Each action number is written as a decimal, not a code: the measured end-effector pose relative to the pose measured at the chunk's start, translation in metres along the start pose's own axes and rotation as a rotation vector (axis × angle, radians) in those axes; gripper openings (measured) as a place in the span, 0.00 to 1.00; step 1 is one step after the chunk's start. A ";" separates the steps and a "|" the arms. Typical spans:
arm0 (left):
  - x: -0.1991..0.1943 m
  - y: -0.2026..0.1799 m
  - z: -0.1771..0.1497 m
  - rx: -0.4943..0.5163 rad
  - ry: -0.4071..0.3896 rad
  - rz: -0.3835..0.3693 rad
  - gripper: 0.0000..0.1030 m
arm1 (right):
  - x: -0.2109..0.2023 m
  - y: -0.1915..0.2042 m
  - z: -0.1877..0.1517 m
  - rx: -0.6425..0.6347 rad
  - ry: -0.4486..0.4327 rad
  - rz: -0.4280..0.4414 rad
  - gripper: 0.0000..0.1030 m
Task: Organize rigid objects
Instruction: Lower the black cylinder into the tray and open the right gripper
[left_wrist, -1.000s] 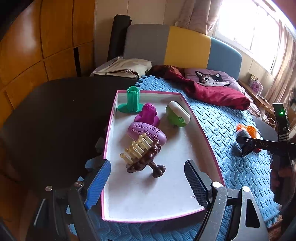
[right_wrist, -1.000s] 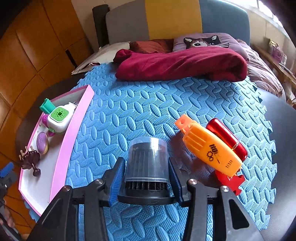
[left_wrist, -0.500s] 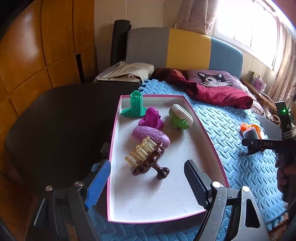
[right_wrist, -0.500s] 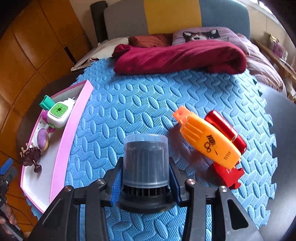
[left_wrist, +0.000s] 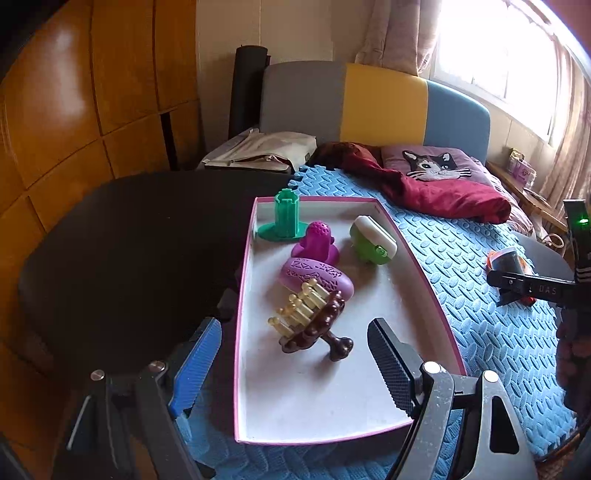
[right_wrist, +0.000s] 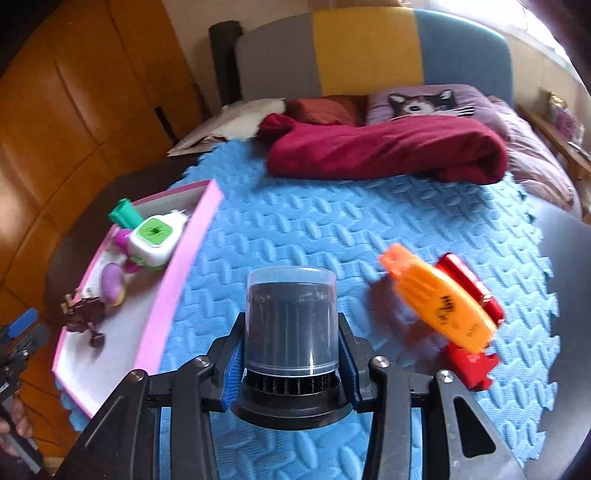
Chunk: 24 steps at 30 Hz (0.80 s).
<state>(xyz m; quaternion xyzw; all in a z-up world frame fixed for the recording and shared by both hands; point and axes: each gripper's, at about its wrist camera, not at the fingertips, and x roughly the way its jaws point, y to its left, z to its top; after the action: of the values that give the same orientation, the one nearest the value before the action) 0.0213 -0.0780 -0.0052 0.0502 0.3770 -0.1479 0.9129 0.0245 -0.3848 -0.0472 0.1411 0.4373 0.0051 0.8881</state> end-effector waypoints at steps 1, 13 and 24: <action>0.000 0.001 0.000 -0.003 0.001 -0.002 0.80 | 0.000 0.001 -0.001 0.006 0.003 0.019 0.42; -0.004 0.027 0.006 -0.084 -0.022 -0.025 0.80 | -0.002 0.092 0.002 -0.079 0.039 0.207 0.42; -0.003 0.060 0.002 -0.147 -0.021 0.017 0.80 | 0.063 0.154 0.019 -0.172 0.182 0.094 0.42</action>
<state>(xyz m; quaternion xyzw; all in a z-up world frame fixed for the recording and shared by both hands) 0.0391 -0.0203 -0.0031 -0.0155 0.3769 -0.1125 0.9193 0.0954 -0.2336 -0.0458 0.0838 0.5072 0.0968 0.8523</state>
